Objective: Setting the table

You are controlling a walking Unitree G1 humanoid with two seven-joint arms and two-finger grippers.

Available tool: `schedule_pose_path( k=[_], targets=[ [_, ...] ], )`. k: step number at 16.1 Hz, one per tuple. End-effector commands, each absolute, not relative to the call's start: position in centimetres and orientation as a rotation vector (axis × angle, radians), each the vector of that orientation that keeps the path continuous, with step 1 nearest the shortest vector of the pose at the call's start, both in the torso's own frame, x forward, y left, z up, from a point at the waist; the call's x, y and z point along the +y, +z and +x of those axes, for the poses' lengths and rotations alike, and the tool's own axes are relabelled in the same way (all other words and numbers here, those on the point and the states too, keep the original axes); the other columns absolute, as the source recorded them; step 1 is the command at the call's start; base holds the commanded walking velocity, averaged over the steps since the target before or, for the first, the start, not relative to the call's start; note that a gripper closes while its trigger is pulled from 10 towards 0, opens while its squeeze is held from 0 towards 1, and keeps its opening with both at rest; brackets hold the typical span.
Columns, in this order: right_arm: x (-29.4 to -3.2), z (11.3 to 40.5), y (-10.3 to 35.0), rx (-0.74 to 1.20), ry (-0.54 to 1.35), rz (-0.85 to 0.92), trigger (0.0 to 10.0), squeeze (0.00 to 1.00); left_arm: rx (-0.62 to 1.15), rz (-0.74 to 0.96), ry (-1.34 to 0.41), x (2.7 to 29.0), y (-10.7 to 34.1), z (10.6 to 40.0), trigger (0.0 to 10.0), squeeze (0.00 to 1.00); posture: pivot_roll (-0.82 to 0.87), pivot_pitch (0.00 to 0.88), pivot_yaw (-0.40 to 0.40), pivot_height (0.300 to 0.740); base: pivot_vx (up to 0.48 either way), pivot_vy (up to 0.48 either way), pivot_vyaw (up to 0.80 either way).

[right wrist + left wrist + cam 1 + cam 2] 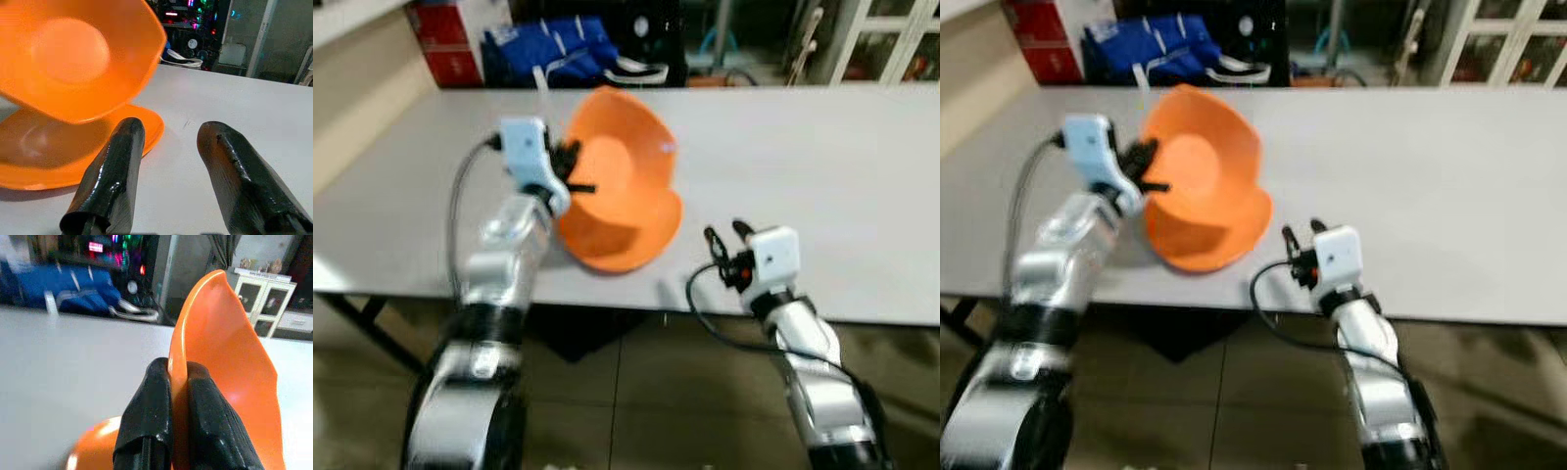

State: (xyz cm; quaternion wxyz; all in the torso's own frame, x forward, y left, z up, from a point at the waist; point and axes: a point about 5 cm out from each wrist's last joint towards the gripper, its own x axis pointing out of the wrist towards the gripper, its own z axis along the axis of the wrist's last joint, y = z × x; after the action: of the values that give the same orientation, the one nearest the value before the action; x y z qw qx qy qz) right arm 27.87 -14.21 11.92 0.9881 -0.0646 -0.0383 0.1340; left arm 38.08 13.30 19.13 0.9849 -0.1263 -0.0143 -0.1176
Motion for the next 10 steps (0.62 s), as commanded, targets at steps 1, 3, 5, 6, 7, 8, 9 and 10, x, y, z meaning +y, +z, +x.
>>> schedule_pose_path(
  k=[1, 3, 5, 6, 7, 8, 9, 10],
  targets=[
    [-14.1, 27.7, 12.4, -0.093, 0.272, -0.132, 10.0, 0.00, -0.079, -0.315, -0.201, 14.0, 20.5, 38.9, 0.0, 0.00, -0.24, 0.016, 0.094, 0.740, 0.000, 0.000, 0.00],
    [-14.9, 26.9, 12.2, -0.077, 0.260, -0.155, 10.0, 0.00, 0.002, -0.435, -0.092, 14.7, 19.1, 39.7, 0.0, 0.00, -0.28, 0.032, 0.085, 0.740, 0.000, 0.000, 0.00],
    [-15.3, 26.6, 12.2, -0.069, 0.256, -0.167, 10.0, 0.00, 0.036, -0.499, -0.037, 15.3, 18.4, 39.9, 0.0, 0.00, -0.29, 0.038, 0.081, 0.740, 0.000, 0.000, 0.00],
    [-15.7, 26.5, 12.1, -0.060, 0.254, -0.176, 10.0, 0.00, 0.070, -0.571, 0.018, 15.8, 17.6, 39.9, 0.0, 0.00, -0.30, 0.041, 0.070, 0.740, 0.000, 0.000, 0.00],
    [-15.9, 26.4, 12.0, -0.052, 0.258, -0.185, 10.0, 0.00, 0.105, -0.664, 0.068, 16.1, 16.7, 39.9, 0.0, 0.00, -0.30, 0.041, 0.070, 0.740, 0.000, 0.000, 0.00],
    [-16.0, 26.3, 12.1, -0.049, 0.265, -0.191, 10.0, 0.00, 0.134, -0.736, 0.110, 16.1, 15.8, 39.8, 0.0, 0.00, -0.30, 0.042, 0.058, 0.740, 0.000, 0.000, 0.00],
    [-16.1, 26.3, 12.2, -0.050, 0.273, -0.194, 10.0, 0.00, 0.152, -0.783, 0.131, 15.9, 15.2, 39.6, 0.0, 0.00, -0.30, 0.041, 0.057, 0.740, 0.000, 0.000, 0.00],
    [-16.1, 26.3, 12.2, -0.050, 0.277, -0.196, 10.0, 0.00, 0.156, -0.805, 0.139, 15.7, 15.0, 39.6, 0.0, 0.00, -0.29, 0.039, 0.055, 0.740, 0.000, 0.000, 0.00]
  ],
)
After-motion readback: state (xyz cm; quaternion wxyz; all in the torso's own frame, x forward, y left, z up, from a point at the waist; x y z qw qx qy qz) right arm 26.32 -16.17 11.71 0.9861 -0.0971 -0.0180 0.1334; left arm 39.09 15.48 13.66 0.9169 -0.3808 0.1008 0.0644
